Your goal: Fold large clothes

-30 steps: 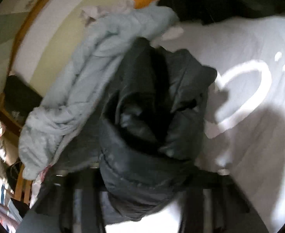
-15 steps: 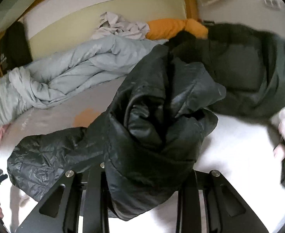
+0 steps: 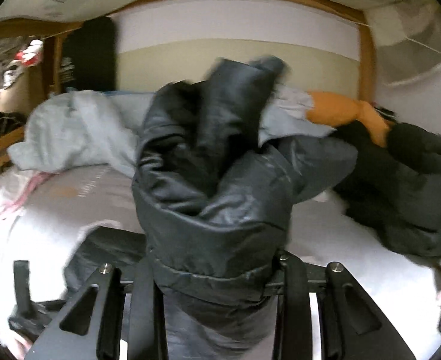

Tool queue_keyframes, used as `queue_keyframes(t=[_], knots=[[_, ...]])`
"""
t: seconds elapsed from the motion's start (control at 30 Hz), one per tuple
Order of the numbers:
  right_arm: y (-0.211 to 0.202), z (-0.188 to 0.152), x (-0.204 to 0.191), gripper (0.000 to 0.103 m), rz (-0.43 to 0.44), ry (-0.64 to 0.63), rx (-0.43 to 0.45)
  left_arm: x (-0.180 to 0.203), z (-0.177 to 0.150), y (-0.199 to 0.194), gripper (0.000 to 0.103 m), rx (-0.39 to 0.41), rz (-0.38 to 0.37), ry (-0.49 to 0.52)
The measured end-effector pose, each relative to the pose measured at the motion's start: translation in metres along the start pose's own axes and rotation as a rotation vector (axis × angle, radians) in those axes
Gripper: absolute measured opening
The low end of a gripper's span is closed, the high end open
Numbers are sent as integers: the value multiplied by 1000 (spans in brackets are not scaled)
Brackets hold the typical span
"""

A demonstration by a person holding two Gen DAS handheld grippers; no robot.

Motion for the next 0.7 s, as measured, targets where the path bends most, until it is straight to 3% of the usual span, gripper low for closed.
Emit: queue_keyframes(t=[0.1,0.27,0.4,0.57,0.7], knots=[[15,-14,-54,34,60,-45,-43,0,-3,-3,52,0,-3,14],[47,-59,-112,35,45,-172,-131,4,0,1,55,8,12,23],[54,-82,-120,40,41,-168,-167,5,9,-10,59,33,37,23],[43,-93,-100,45,61,-130,-150,26,39,-64,64,208,212,190],[29,-89,-84,50,48,-123,-133,40,58,-111,66,330,225,194]])
Point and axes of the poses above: each gripper's, at about its wrist camera, not at the fingertips, and y roughly the way its jaws point, x to its right, z to its top, the point moved 8 cm from there along y, roughly the way its jaws point, and after that the axes turned 6 degrees about -z, right-handed, at the moved point
